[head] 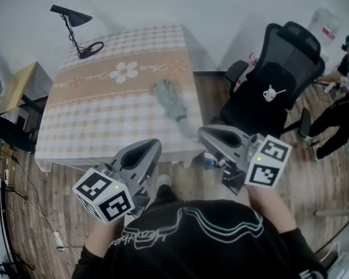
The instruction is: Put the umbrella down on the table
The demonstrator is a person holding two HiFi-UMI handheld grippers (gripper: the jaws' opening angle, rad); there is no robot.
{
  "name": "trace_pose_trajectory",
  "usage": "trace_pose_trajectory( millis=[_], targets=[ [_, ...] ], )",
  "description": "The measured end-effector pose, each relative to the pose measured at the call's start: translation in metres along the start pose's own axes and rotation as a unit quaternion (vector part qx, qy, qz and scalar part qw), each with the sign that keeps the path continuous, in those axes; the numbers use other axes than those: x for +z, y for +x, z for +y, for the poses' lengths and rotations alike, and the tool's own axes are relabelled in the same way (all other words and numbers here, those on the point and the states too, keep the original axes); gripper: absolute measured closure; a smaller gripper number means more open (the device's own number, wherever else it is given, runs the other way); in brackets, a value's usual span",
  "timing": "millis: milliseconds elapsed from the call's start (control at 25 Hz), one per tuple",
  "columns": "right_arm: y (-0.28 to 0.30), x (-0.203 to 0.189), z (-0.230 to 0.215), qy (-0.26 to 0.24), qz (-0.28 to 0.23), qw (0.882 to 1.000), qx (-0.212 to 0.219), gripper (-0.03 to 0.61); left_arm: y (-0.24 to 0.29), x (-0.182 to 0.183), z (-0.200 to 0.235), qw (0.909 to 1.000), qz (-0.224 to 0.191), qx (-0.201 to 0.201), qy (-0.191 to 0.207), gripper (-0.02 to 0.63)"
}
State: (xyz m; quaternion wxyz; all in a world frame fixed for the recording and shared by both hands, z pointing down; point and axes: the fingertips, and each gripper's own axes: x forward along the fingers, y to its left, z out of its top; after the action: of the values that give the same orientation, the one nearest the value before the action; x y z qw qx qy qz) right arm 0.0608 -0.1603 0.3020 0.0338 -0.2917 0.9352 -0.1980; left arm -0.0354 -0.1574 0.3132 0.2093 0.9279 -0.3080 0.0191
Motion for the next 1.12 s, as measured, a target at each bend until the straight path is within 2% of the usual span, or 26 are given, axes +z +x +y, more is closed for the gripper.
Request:
trace_pose_trajectory(
  millis=[200,760,1120],
  targets=[
    [-0.011,-0.003,0.022,-0.049,0.013,0.999,-0.004,0.568,-0.003,0.004,-0.028,0.9995,-0.003,-0.006,0.032,0.617],
    [-0.037,0.006,0.058,-0.08,0.007,0.997,0.007,0.568,-0.007,0.011,-0.072,0.9971,-0.002,-0.034,0.068,0.617],
    [-0.045,0.004,0.074,-0.091,0.007,0.996,0.013,0.568,-0.017,0.013,-0.085,0.9963,-0.005,-0.036,0.078,0.617]
  ],
)
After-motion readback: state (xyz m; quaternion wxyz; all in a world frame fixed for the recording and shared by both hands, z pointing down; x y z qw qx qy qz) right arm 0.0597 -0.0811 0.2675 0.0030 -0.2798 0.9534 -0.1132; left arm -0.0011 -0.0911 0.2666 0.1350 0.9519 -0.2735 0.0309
